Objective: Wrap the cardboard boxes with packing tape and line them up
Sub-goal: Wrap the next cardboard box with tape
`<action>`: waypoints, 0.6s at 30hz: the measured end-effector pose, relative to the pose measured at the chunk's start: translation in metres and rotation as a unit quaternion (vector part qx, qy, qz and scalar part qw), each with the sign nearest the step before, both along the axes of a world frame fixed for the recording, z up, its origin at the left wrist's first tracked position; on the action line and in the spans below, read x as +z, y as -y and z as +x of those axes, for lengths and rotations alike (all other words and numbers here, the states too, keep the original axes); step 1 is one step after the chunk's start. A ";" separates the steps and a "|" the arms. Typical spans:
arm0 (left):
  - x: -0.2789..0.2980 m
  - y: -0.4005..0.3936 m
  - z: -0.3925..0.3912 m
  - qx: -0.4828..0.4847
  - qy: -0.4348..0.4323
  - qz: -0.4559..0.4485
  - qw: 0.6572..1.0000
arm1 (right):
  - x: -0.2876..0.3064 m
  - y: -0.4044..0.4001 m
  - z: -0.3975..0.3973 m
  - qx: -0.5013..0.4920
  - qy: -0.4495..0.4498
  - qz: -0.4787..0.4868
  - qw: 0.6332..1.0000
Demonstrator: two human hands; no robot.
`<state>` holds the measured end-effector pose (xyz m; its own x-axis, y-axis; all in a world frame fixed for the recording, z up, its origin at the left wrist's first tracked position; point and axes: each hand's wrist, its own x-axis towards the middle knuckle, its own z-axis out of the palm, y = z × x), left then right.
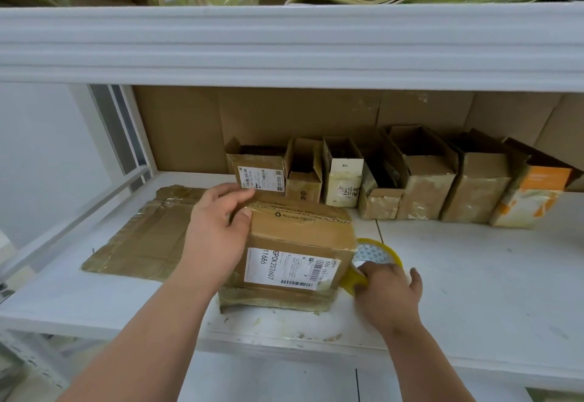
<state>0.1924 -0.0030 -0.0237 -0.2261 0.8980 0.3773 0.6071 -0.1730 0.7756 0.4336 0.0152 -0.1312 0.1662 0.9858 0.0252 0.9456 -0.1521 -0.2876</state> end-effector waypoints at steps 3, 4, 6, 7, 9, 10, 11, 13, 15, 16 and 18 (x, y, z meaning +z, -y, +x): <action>0.001 -0.001 -0.001 0.006 -0.064 0.006 0.998 | 0.010 -0.003 0.014 -0.078 -0.140 0.059 0.985; 0.002 -0.001 -0.002 0.006 -0.086 0.003 0.996 | 0.019 -0.001 0.017 -0.089 -0.224 0.089 0.966; 0.005 -0.002 -0.003 0.007 -0.137 0.006 0.991 | 0.039 0.007 0.020 -0.072 -0.368 0.154 0.914; 0.007 -0.001 -0.003 0.006 -0.156 0.013 0.988 | 0.050 0.012 0.019 -0.049 -0.406 0.182 0.894; 0.010 0.000 -0.002 -0.003 -0.190 0.034 0.981 | 0.070 0.021 0.015 0.013 -0.432 0.227 0.873; 0.012 0.002 0.000 -0.009 -0.209 0.043 0.977 | 0.080 0.026 0.012 0.048 -0.437 0.240 0.865; 0.013 0.004 0.001 -0.016 -0.229 0.045 0.972 | 0.087 0.030 0.007 0.080 -0.442 0.246 0.859; 0.017 0.009 0.004 -0.023 -0.256 0.031 0.966 | 0.099 0.039 -0.003 0.135 -0.436 0.243 0.856; 0.021 0.014 0.006 -0.018 -0.243 0.009 0.970 | 0.107 0.047 -0.014 0.176 -0.395 0.240 0.869; 0.022 0.017 0.006 -0.020 -0.225 -0.002 0.974 | 0.108 0.049 -0.018 0.199 -0.365 0.246 0.876; 0.023 0.022 0.004 -0.035 -0.188 -0.026 0.981 | 0.106 0.051 -0.026 0.245 -0.308 0.273 0.878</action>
